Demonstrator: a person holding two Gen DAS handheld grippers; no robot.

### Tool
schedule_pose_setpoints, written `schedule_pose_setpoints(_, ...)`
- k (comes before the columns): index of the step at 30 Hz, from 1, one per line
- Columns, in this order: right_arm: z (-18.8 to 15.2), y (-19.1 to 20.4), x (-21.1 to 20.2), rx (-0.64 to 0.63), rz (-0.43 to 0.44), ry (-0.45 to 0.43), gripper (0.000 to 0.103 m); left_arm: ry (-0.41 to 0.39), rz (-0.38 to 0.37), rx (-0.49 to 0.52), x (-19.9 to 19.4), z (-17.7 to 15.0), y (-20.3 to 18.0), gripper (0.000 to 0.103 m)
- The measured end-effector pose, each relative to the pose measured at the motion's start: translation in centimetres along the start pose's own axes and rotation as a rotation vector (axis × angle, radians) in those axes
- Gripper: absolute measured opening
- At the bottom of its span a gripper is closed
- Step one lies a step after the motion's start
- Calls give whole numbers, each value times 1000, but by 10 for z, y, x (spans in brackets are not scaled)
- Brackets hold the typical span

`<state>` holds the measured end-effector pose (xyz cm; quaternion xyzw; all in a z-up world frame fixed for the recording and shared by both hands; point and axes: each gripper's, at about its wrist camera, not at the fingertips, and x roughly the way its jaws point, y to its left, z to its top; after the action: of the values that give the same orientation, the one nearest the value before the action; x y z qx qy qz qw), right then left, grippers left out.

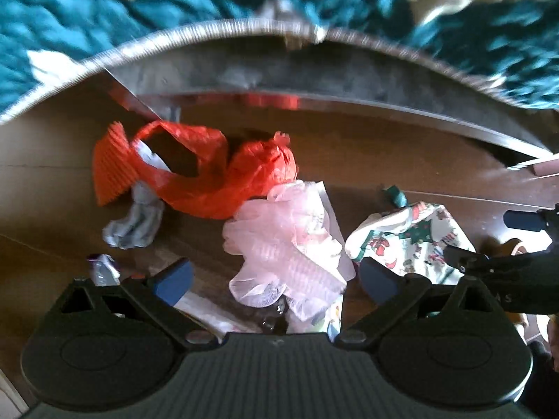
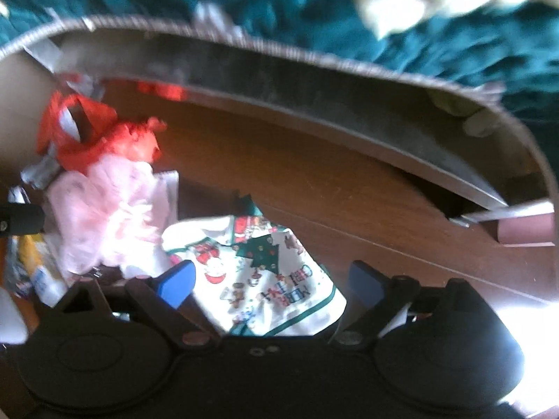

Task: Collect trash
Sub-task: 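Grasp the Christmas-print paper bag with the right tool while the left tool grasps the pink mesh bag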

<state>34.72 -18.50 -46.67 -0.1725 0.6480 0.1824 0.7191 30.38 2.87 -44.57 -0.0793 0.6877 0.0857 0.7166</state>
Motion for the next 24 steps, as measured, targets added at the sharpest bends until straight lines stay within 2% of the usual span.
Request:
schedule_pose_setpoints(6, 6, -13, 43, -63, -8, 61, 90, 45, 23, -6, 45, 5, 0, 100)
schedule_pose_setpoints(11, 7, -19, 73, -112, -8, 100, 81, 79, 24, 3, 71, 6, 0, 94)
schedule_pose_setpoints(16, 8, -24, 89, -114, -7, 107, 75, 95, 20, 21, 86, 5, -4, 79)
schedule_pose_setpoints(18, 7, -25, 92, -108, 3, 109, 71, 103, 23, 19, 92, 5, -5, 74)
schedule_pose_setpoints(19, 7, -25, 92, -110, 3, 106, 64, 109, 23, 22, 94, 4, -6, 69)
schedule_pose_setpoints(22, 6, -26, 93, -110, 23, 94, 48, 121, 16, 36, 98, 2, -10, 66)
schedule_pose_setpoints(24, 5, -26, 89, -105, 38, 74, 44, 118, 21, 52, 99, 1, -13, 60)
